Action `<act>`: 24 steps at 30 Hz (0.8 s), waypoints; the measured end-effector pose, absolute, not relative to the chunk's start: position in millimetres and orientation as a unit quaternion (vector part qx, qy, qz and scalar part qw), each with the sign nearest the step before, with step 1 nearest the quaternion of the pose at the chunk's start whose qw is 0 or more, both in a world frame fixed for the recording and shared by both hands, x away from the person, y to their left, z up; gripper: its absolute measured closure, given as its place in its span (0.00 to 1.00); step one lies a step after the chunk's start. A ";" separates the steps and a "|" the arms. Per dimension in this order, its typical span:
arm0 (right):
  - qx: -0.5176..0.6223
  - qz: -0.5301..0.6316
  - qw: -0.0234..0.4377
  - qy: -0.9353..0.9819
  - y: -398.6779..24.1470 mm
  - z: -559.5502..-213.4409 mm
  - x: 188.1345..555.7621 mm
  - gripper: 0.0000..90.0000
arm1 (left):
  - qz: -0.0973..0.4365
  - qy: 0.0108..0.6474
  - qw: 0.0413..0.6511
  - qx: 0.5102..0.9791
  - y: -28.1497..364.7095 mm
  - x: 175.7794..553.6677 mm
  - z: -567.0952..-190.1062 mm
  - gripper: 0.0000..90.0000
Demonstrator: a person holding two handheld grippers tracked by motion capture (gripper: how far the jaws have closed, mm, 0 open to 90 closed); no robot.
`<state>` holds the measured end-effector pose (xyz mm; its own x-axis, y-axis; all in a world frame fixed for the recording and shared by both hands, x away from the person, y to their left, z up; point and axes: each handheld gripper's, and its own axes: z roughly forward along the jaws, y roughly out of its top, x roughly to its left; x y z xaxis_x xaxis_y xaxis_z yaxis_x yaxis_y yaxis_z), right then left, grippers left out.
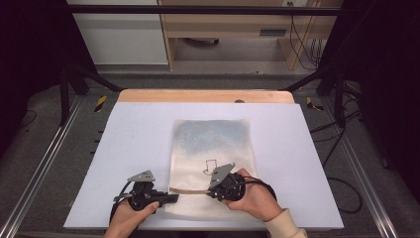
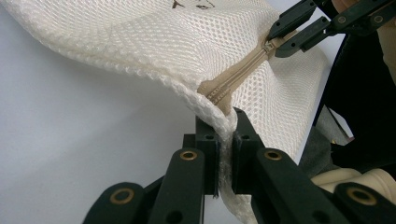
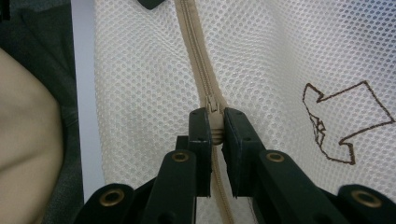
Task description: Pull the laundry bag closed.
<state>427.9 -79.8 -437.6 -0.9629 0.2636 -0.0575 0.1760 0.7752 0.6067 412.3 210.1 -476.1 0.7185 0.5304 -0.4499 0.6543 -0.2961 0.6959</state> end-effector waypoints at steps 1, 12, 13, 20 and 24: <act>0.118 0.313 0.071 0.940 -80.0 -437.6 427.6 0.91 | -0.066 0.369 0.464 0.802 210.2 412.3 -476.2 0.94; 0.115 0.322 0.074 0.937 -83.3 -437.9 426.0 0.91 | -0.059 0.367 0.465 0.803 210.3 411.9 -474.4 0.94; 0.115 0.322 0.075 0.937 -83.5 -438.0 425.9 0.91 | -0.059 0.367 0.465 0.803 210.5 411.8 -474.2 0.94; 0.116 0.323 0.074 0.936 -86.3 -439.1 426.2 0.91 | -0.057 0.366 0.465 0.804 210.8 411.2 -473.7 0.94; 0.120 0.322 0.075 0.936 -89.6 -439.7 426.6 0.91 | -0.057 0.368 0.466 0.803 211.8 411.2 -473.5 0.94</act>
